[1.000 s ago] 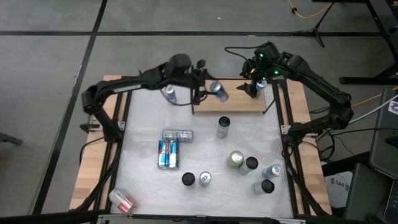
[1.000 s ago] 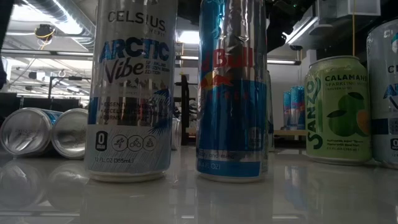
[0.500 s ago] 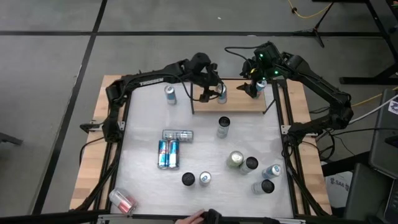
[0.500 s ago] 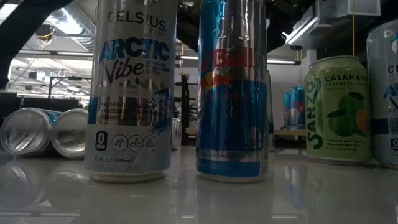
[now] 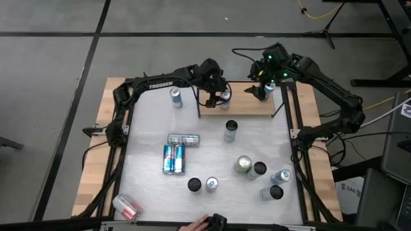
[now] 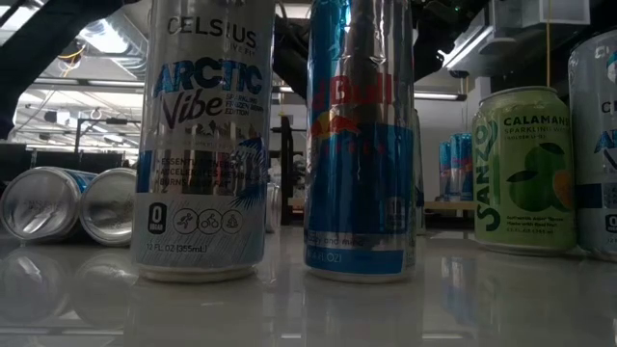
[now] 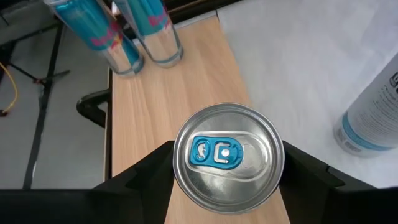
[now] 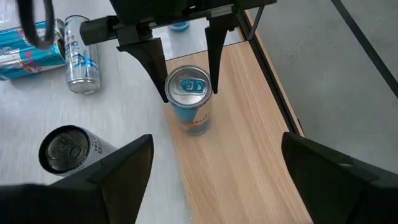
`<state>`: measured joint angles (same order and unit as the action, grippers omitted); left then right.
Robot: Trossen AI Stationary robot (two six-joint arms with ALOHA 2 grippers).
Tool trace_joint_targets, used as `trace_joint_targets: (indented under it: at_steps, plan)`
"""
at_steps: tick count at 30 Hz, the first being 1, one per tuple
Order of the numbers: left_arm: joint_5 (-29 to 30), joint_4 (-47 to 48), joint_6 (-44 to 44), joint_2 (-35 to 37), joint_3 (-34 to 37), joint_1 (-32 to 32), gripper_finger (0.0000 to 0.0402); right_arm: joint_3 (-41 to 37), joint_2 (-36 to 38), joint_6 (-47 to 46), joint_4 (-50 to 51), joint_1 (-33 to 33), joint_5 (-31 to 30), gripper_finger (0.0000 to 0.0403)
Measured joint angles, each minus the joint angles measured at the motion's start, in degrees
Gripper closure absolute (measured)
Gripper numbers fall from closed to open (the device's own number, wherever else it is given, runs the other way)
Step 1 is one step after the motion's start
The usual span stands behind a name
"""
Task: Place canned beverage on shelf
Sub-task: Put the blue soda can on the shelf aligned with the other blue soda cans
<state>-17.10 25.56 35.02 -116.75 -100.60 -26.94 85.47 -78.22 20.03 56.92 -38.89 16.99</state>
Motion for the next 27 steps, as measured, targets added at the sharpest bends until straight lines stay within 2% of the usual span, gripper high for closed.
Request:
trace_joint_targets:
  at_steps: [23,27]
  plan:
    - [0.23,-0.89,0.07,0.13,0.04,1.71,0.0106,0.00,0.00,-0.02,-0.02,0.00,-0.02,0.0058]
    - [4.11,-0.85,0.09,0.13,0.04,2.19,0.0082,0.00,0.00,0.00,0.00,0.00,-0.02,0.0058]
